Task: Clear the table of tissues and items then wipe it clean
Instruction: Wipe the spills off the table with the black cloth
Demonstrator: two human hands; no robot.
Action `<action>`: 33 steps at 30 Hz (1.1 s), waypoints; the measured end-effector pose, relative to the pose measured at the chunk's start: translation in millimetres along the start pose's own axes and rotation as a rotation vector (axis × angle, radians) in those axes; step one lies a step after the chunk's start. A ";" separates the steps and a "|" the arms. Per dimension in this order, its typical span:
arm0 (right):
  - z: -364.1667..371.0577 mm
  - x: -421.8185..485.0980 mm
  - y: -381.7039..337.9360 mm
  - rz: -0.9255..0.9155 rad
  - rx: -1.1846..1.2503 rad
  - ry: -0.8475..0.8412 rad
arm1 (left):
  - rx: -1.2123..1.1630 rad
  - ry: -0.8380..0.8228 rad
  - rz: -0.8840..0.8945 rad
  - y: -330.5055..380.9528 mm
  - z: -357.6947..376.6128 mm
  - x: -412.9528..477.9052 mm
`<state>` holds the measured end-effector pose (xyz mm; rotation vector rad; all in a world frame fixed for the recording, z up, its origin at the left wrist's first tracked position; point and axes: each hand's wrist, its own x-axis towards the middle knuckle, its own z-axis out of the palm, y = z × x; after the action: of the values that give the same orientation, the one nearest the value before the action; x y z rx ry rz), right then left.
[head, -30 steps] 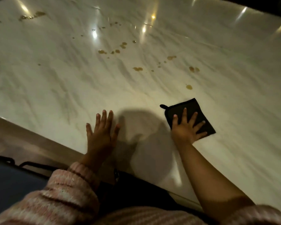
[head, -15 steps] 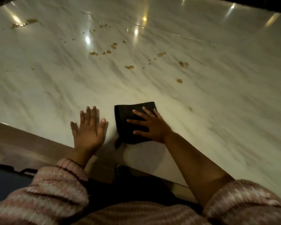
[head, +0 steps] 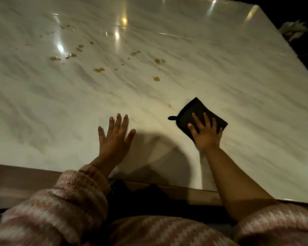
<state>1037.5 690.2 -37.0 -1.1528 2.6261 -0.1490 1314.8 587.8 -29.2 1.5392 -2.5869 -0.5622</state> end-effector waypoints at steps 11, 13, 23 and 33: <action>-17.1 -5.9 16.1 -0.584 -0.107 -0.062 | 0.042 0.042 0.016 8.8 -9.2 13.8; -8.4 -3.7 17.6 -0.710 -0.208 -0.139 | 0.044 0.039 0.009 3.1 -8.9 11.1; 25.2 -40.8 -55.0 -0.624 -0.188 -0.084 | 0.011 0.085 -0.168 -44.7 -26.7 5.2; 63.5 -49.2 -209.0 -0.670 -0.108 -0.115 | -0.044 0.106 -0.354 -117.5 -59.8 4.3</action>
<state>1235.3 585.5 -46.0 -1.9713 2.0731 -0.0645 1425.6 517.7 -15.3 1.9683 -2.2216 -0.5418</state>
